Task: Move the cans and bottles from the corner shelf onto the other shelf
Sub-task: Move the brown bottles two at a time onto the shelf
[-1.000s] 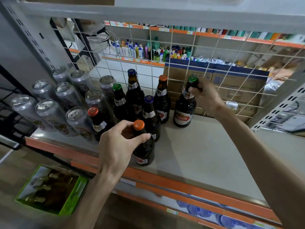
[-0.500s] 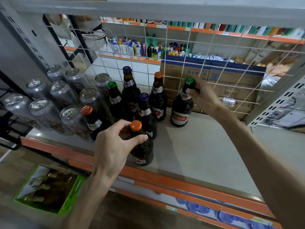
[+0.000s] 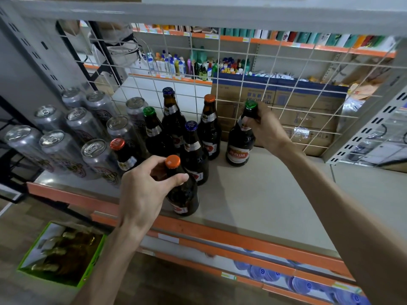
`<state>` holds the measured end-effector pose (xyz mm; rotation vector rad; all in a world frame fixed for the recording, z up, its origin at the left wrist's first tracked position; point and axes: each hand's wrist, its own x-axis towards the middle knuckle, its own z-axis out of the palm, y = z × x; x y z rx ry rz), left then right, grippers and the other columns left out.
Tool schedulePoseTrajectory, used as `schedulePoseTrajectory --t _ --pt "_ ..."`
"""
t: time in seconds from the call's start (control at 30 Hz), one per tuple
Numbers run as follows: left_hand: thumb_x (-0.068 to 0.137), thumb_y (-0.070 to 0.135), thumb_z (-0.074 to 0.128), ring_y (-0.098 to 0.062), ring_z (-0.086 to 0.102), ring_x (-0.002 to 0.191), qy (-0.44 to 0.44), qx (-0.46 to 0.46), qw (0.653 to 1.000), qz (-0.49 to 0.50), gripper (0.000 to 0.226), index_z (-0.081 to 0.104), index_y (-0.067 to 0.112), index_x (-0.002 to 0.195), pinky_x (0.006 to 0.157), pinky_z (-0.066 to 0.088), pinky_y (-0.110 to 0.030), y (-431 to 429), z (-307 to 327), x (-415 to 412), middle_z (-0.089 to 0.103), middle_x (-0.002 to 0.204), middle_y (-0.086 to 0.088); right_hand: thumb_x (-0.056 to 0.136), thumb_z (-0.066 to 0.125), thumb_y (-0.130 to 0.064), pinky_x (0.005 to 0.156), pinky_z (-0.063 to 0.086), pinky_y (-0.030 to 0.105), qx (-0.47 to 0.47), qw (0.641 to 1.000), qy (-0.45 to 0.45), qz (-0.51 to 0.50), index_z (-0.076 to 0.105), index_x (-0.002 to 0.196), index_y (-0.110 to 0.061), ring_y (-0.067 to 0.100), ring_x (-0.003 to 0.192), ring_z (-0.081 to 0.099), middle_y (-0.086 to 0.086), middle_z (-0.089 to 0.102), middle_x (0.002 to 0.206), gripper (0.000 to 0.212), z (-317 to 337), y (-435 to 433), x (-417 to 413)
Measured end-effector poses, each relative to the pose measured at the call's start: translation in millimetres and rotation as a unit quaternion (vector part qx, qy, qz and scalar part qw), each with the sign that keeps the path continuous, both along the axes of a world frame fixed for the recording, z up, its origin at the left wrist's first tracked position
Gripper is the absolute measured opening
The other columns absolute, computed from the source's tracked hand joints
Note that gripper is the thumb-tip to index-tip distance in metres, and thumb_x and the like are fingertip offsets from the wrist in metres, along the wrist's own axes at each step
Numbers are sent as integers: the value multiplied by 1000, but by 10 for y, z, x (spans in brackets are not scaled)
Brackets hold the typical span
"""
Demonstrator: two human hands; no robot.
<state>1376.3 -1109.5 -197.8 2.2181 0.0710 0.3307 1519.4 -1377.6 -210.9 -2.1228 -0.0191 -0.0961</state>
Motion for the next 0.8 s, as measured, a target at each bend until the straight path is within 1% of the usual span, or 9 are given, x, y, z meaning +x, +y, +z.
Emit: schedulePoseTrajectory --t 0.13,0.23,0.37,0.43,0.5,0.57,0.67,0.73,0.8 --pt "68 37 88 6 64 84 0 6 1000 -10 31 73 25 92 69 46 -5 26 -6 5 70 80 18 99 51 -15 84 45 33 -19 1000 -4 -15 46 126 -13 21 103 58 7 62 115 27 0 28 -1" --pt "68 36 88 6 64 85 3 -1 1000 -15 30 73 25 91 67 44 -2 19 -5 27 70 79 17 100 49 -13 85 48 36 -25 1000 -9 -17 47 124 -12 24 103 59 9 63 113 25 6 41 -25" --pt "70 34 88 7 63 83 9 -4 1000 -30 30 70 24 92 67 42 -1 16 -12 29 69 80 16 100 48 -11 83 45 33 -32 999 -9 -26 45 125 -10 24 102 59 9 63 112 26 38 99 -63" --pt "71 34 87 7 63 82 11 -8 999 -36 31 69 23 94 68 42 -2 20 -21 13 69 82 15 99 51 -13 84 47 32 -26 999 -17 -29 43 126 -10 20 100 60 5 63 110 28 58 126 -130" --pt "72 35 86 7 63 85 16 -11 999 -42 35 68 24 100 70 43 -2 24 -33 -1 69 87 14 98 53 -13 90 46 29 -15 998 -37 -40 43 125 -10 12 101 57 -3 60 110 29 65 136 -252" --pt "73 36 85 3 63 91 26 -9 998 -51 41 66 25 108 74 44 -7 21 -38 -18 69 95 14 98 55 -10 100 43 29 2 997 -43 -71 45 124 -11 9 110 53 -8 57 117 28 62 118 -409" --pt "76 32 84 -10 62 103 35 7 997 -61 50 62 26 121 86 48 -23 16 -41 -27 65 109 13 97 57 -16 104 42 35 -22 992 -7 -123 38 139 -8 19 126 51 3 51 142 46 29 -15 -696" --pt "76 31 85 -13 59 111 46 1 997 -61 58 59 26 128 94 49 -30 10 -12 -42 63 119 10 98 57 -19 105 41 37 -31 991 4 -131 34 142 -10 19 128 49 7 46 147 50 -12 -143 -936" --pt "76 32 85 -19 60 114 26 20 999 -38 62 58 23 130 93 52 -36 -28 62 -86 62 125 2 98 57 -18 109 39 41 -28 990 10 -140 32 143 -11 19 130 47 9 46 146 52 -21 -271 -1184"
